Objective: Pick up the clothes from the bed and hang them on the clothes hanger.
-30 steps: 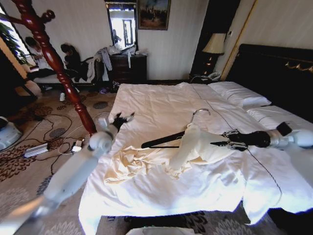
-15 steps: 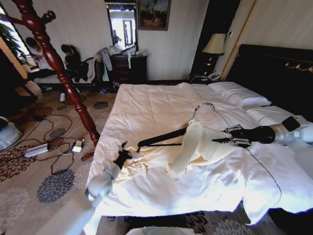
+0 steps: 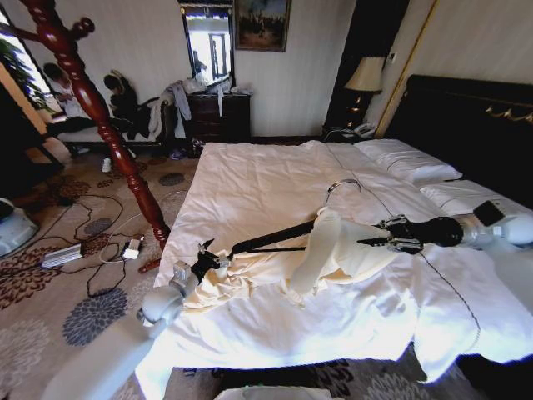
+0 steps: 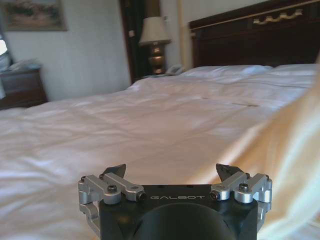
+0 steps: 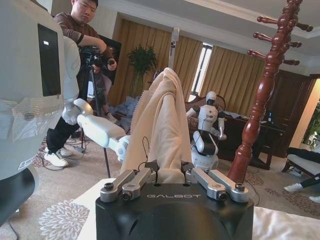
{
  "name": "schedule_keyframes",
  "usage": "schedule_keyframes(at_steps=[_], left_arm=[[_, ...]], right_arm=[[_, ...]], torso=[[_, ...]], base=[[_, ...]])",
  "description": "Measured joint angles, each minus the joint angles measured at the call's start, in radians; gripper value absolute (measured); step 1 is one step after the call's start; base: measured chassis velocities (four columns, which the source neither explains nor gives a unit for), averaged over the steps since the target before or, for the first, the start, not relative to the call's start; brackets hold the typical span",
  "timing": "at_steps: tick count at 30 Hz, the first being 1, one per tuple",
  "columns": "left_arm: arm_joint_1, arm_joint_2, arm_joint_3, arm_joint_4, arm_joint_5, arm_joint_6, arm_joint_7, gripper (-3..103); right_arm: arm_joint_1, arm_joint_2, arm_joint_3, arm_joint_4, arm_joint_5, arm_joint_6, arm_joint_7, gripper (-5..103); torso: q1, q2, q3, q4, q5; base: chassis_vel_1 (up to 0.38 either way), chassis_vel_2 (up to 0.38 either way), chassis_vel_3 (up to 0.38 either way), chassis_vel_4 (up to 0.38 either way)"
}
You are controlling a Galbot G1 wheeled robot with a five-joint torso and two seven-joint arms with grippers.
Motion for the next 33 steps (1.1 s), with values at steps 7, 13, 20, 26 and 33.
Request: schedule_keyframes(at_steps=[7, 13, 20, 26, 33], left_arm=[[0.241, -0.130, -0.129, -0.062, 0.144, -0.148, -0.034, 100], [0.315, -0.170, -0.089, -0.073, 0.240, -0.227, 0.019, 100], [0.329, -0.155, -0.088, -0.075, 0.252, -0.230, 0.023, 100], [0.298, -0.155, -0.129, -0.090, 0.132, -0.206, 0.004, 100], [0.136, -0.154, -0.208, -0.035, -0.051, 0.027, -0.144, 100]], right_arm=[[-0.007, 0.028, 0.014, -0.003, 0.004, 0.000, 0.005, 19], [-0.001, 0.029, 0.003, -0.016, 0.003, 0.001, 0.006, 19], [0.000, 0.022, 0.000, -0.009, 0.004, 0.001, 0.008, 19], [0.000, 0.020, 0.002, -0.007, 0.007, 0.001, 0.011, 19], [-0.006, 0.011, 0.011, -0.001, 0.015, 0.001, 0.011, 19]], torso=[[0.000, 0.000, 0.000, 0.0008, -0.0002], [0.000, 0.000, 0.000, -0.0003, 0.0000], [0.000, 0.000, 0.000, 0.0004, -0.0001], [0.000, 0.000, 0.000, 0.0000, 0.0000], [0.000, 0.000, 0.000, -0.0002, -0.0001]], base=[[0.000, 0.000, 0.000, 0.000], [0.000, 0.000, 0.000, 0.000], [0.000, 0.000, 0.000, 0.000], [0.000, 0.000, 0.000, 0.000], [0.000, 0.000, 0.000, 0.000]])
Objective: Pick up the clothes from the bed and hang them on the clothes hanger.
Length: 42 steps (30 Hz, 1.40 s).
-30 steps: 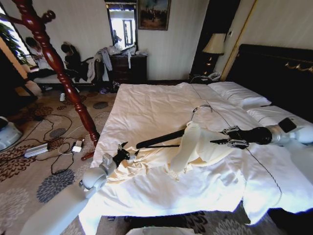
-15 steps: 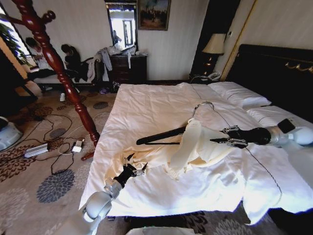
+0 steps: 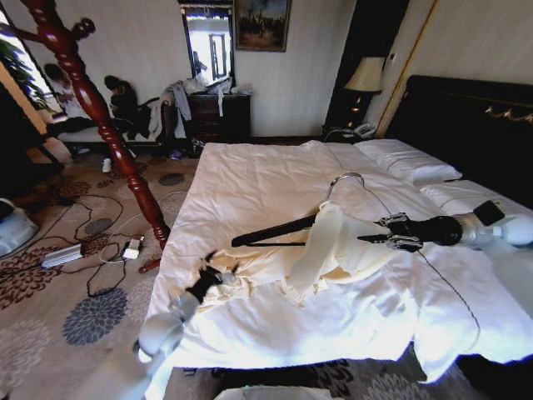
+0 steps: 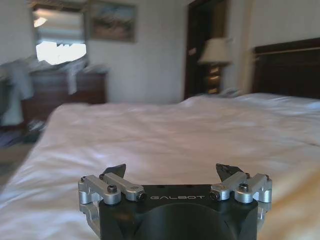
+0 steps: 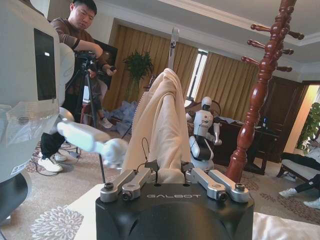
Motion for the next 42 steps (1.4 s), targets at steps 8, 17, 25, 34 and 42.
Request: schedule_keyframes(at_steps=[8, 17, 25, 34, 42], left_arm=[[-0.113, 0.024, 0.048, 0.097, -0.199, 0.166, 0.054, 100], [-0.196, 0.001, 0.120, 0.188, -0.235, 0.231, 0.057, 101], [-0.185, 0.032, 0.166, 0.187, -0.236, 0.268, 0.101, 66], [-0.205, 0.026, 0.175, 0.218, -0.189, 0.220, 0.141, 28], [-0.219, 0.011, 0.181, 0.240, -0.171, 0.183, 0.155, 3]], right_arm=[[0.000, -0.007, -0.002, 0.007, 0.005, 0.000, 0.000, 19], [0.000, -0.003, -0.010, 0.001, 0.001, 0.000, -0.001, 19], [0.016, 0.006, -0.021, -0.023, -0.002, 0.003, -0.005, 19], [0.013, 0.013, -0.024, -0.031, -0.011, 0.009, -0.006, 19], [0.016, 0.010, -0.025, -0.033, -0.010, 0.009, -0.006, 19]], torso=[[0.000, 0.000, 0.000, 0.0005, 0.0000], [0.000, 0.000, 0.000, 0.0003, 0.0000], [0.000, 0.000, 0.000, 0.0005, 0.0000], [0.000, 0.000, 0.000, 0.0004, 0.0000], [0.000, 0.000, 0.000, 0.0004, 0.0000]], base=[[0.000, 0.000, 0.000, 0.000], [0.000, 0.000, 0.000, 0.000], [0.000, 0.000, 0.000, 0.000], [0.000, 0.000, 0.000, 0.000], [0.000, 0.000, 0.000, 0.000]])
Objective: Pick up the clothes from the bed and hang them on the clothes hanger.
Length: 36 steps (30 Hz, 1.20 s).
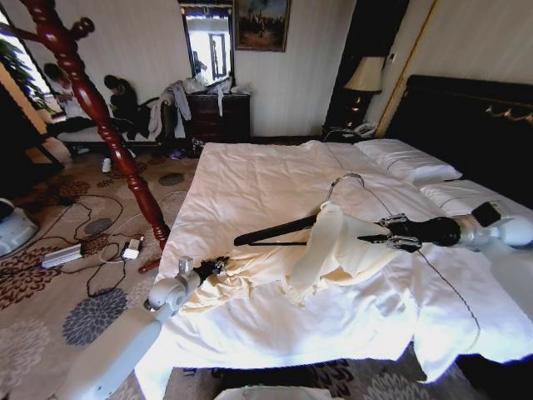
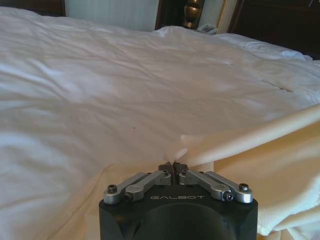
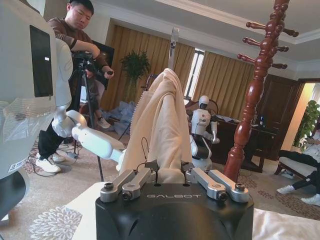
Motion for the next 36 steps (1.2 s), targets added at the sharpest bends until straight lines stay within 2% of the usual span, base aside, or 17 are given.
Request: schedule_keyframes(at_steps=[5, 9, 14, 15, 16, 20, 21, 24, 26, 28, 30, 31, 33, 34, 35, 36], left_arm=[[-0.018, -0.011, -0.001, 0.013, 0.002, -0.025, 0.002, 0], [-0.067, -0.022, -0.023, 0.014, -0.046, -0.048, -0.012, 0], [-0.237, -0.010, -0.066, 0.011, -0.196, -0.071, -0.056, 0], [-0.237, -0.010, -0.066, 0.011, -0.196, -0.071, -0.056, 0], [-0.272, -0.005, -0.075, 0.006, -0.230, -0.074, -0.064, 0], [-0.426, 0.029, -0.101, -0.041, -0.349, -0.091, -0.076, 0], [-0.426, 0.029, -0.101, -0.041, -0.349, -0.091, -0.076, 0], [-0.434, 0.078, -0.118, -0.137, -0.370, -0.100, -0.045, 0], [-0.406, 0.097, -0.115, -0.172, -0.363, -0.101, -0.038, 0], [-0.318, 0.122, -0.095, -0.224, -0.306, -0.101, -0.033, 0], [-0.180, 0.129, -0.072, -0.253, -0.189, -0.098, -0.035, 0], [-0.180, 0.129, -0.072, -0.253, -0.189, -0.098, -0.035, 0], [-0.034, 0.124, -0.057, -0.260, -0.043, -0.081, -0.050, 0], [-0.034, 0.124, -0.057, -0.260, -0.043, -0.081, -0.050, 0], [0.038, 0.120, -0.052, -0.270, 0.020, -0.064, -0.073, 0], [0.088, 0.119, -0.051, -0.283, 0.049, -0.044, -0.094, 0]], right_arm=[[-0.001, -0.004, 0.000, -0.002, 0.001, 0.000, 0.002, 19], [-0.006, -0.006, 0.000, -0.015, 0.004, 0.000, 0.009, 19], [-0.002, -0.002, -0.015, -0.066, 0.009, 0.000, 0.026, 19], [-0.002, -0.002, -0.015, -0.066, 0.009, 0.000, 0.026, 19], [0.003, 0.000, -0.018, -0.076, 0.011, 0.000, 0.033, 19], [0.047, 0.006, -0.039, -0.119, 0.077, -0.002, 0.096, 19], [0.047, 0.006, -0.039, -0.119, 0.077, -0.002, 0.096, 19], [0.076, 0.008, -0.043, -0.139, 0.105, -0.004, 0.119, 19], [0.073, 0.008, -0.043, -0.138, 0.105, -0.004, 0.120, 19], [0.049, 0.013, -0.038, -0.129, 0.099, -0.002, 0.119, 19], [0.018, 0.026, -0.034, -0.115, 0.078, 0.004, 0.118, 19], [0.018, 0.026, -0.034, -0.115, 0.078, 0.004, 0.118, 19], [-0.018, 0.037, -0.033, -0.099, 0.051, 0.013, 0.117, 19], [-0.018, 0.037, -0.033, -0.099, 0.051, 0.013, 0.117, 19], [-0.041, 0.041, -0.033, -0.087, 0.033, 0.019, 0.114, 19], [-0.052, 0.044, -0.033, -0.079, 0.020, 0.022, 0.110, 19]], torso=[[0.000, 0.000, 0.000, 0.0001, -0.0001], [0.000, 0.000, 0.000, 0.0001, -0.0002], [0.000, 0.000, 0.000, -0.0002, -0.0001], [0.000, 0.000, 0.000, -0.0002, -0.0001], [0.000, 0.000, 0.000, -0.0002, 0.0001], [0.000, 0.000, 0.000, -0.0003, 0.0002], [0.000, 0.000, 0.000, -0.0003, 0.0002], [0.000, 0.000, 0.000, 0.0001, 0.0003], [0.000, 0.000, 0.000, 0.0001, 0.0002], [0.000, 0.000, 0.000, 0.0002, 0.0000], [0.000, 0.000, 0.000, -0.0002, -0.0003], [0.000, 0.000, 0.000, -0.0002, -0.0003], [0.000, 0.000, 0.000, 0.0006, -0.0002], [0.000, 0.000, 0.000, 0.0006, -0.0002], [0.000, 0.000, 0.000, 0.0006, -0.0004], [0.000, 0.000, 0.000, 0.0002, -0.0003]], base=[[0.000, 0.000, 0.000, 0.000], [0.000, 0.000, 0.000, 0.000], [0.000, 0.000, 0.000, 0.000], [0.000, 0.000, 0.000, 0.000], [0.000, 0.000, 0.000, 0.000], [0.000, 0.000, 0.000, 0.000], [0.000, 0.000, 0.000, 0.000], [0.000, 0.000, 0.000, 0.000], [0.000, 0.000, 0.000, 0.000], [0.000, 0.000, 0.000, 0.000], [0.000, 0.000, 0.000, 0.000], [0.000, 0.000, 0.000, 0.000], [0.000, 0.000, 0.000, 0.000], [0.000, 0.000, 0.000, 0.000], [0.000, 0.000, 0.000, 0.000], [0.000, 0.000, 0.000, 0.000]])
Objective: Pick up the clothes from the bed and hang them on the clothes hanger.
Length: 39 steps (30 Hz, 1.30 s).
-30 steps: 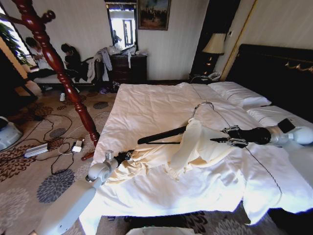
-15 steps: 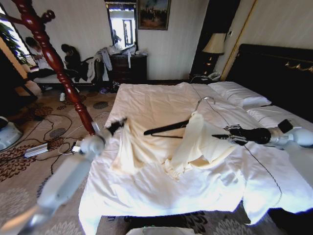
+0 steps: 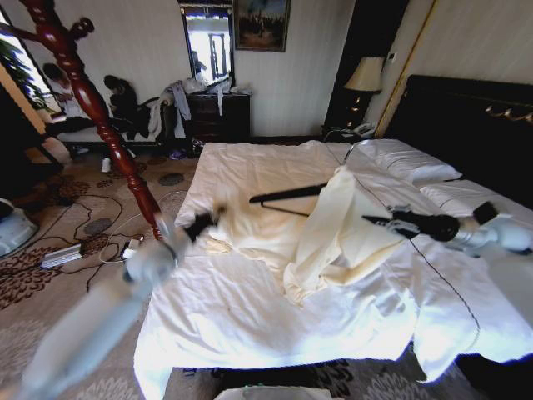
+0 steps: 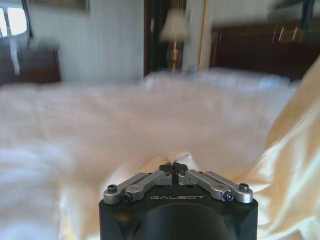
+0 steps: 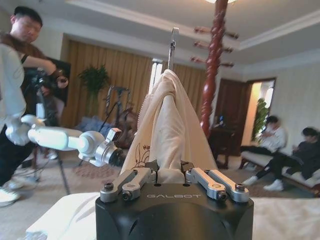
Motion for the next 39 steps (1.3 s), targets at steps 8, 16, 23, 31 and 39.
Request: schedule_keyframes(at_steps=[8, 16, 23, 31, 39], left_arm=[[0.248, 0.045, -0.026, -0.133, 0.025, 0.206, -0.228, 0], [0.363, 0.081, -0.039, -0.270, -0.044, 0.345, -0.426, 11], [0.410, 0.082, -0.068, -0.371, -0.024, 0.426, -0.616, 38], [0.299, 0.071, -0.108, -0.389, -0.035, 0.241, -0.341, 65], [0.097, 0.011, -0.031, -0.199, -0.117, 0.259, -0.278, 93]], right_arm=[[-0.011, 0.015, -0.004, 0.023, -0.029, 0.008, -0.010, 19], [-0.010, 0.016, -0.006, 0.019, -0.032, 0.008, -0.014, 19], [-0.013, 0.018, 0.004, -0.003, -0.040, 0.012, -0.027, 19], [0.007, 0.010, 0.005, -0.020, -0.019, 0.013, -0.024, 19], [0.011, 0.003, 0.006, -0.013, -0.007, 0.011, -0.022, 19]], torso=[[0.000, 0.000, 0.000, 0.0000, 0.0001], [0.000, 0.000, 0.000, -0.0002, 0.0002], [0.000, 0.000, 0.000, -0.0002, 0.0003], [0.000, 0.000, 0.000, -0.0004, 0.0003], [0.000, 0.000, 0.000, -0.0004, 0.0003]], base=[[0.000, 0.000, 0.000, 0.000], [0.000, 0.000, 0.000, 0.000], [0.000, 0.000, 0.000, 0.000], [0.000, 0.000, 0.000, 0.000], [0.000, 0.000, 0.000, 0.000]])
